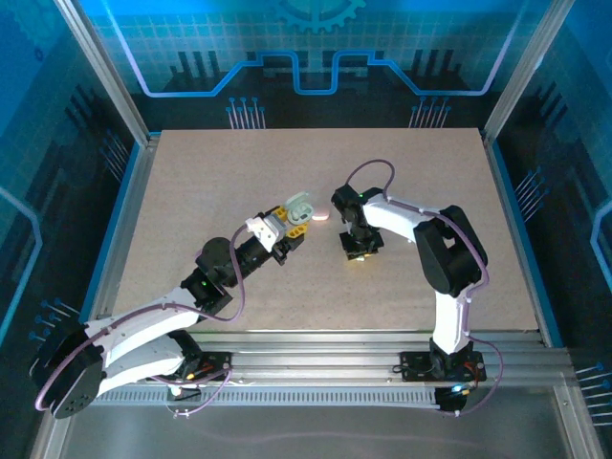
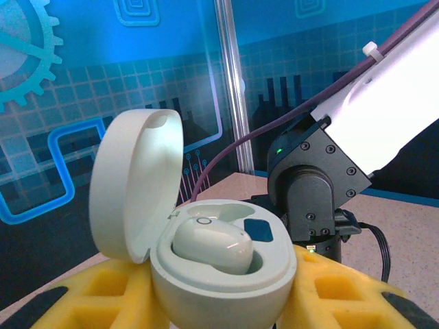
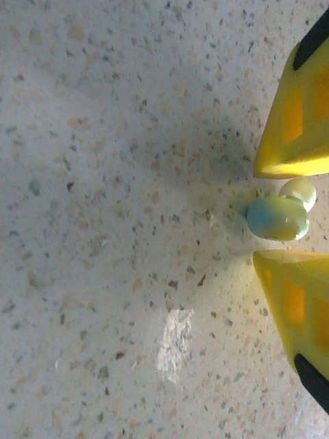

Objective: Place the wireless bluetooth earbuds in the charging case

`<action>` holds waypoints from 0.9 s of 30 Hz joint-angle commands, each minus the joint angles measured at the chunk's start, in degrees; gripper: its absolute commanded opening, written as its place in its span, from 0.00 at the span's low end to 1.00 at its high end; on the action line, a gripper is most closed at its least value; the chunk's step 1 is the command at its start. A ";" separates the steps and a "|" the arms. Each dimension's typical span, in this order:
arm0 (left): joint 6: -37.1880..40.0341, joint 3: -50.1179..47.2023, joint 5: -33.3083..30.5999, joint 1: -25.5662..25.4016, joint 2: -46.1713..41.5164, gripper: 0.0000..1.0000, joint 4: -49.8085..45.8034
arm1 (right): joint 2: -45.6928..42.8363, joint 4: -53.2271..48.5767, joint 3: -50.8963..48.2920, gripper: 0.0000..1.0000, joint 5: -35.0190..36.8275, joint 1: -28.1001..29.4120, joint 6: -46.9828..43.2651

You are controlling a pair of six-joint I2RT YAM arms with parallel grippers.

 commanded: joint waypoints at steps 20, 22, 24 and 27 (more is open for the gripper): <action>0.38 -0.11 -0.48 -0.32 -0.29 0.36 1.15 | 0.62 -2.10 2.55 0.33 -1.99 -0.90 2.82; 0.35 -0.11 -0.57 -0.30 -0.37 0.36 1.02 | 0.91 -1.96 2.20 0.33 -1.58 -0.96 3.83; 0.48 -0.24 -0.59 -0.35 -0.47 0.36 0.92 | 0.82 -1.53 1.64 0.32 -1.75 -1.28 4.75; 0.37 -0.20 -0.39 -0.31 -0.34 0.36 0.88 | 0.91 -1.39 1.44 0.32 -1.41 -1.52 5.28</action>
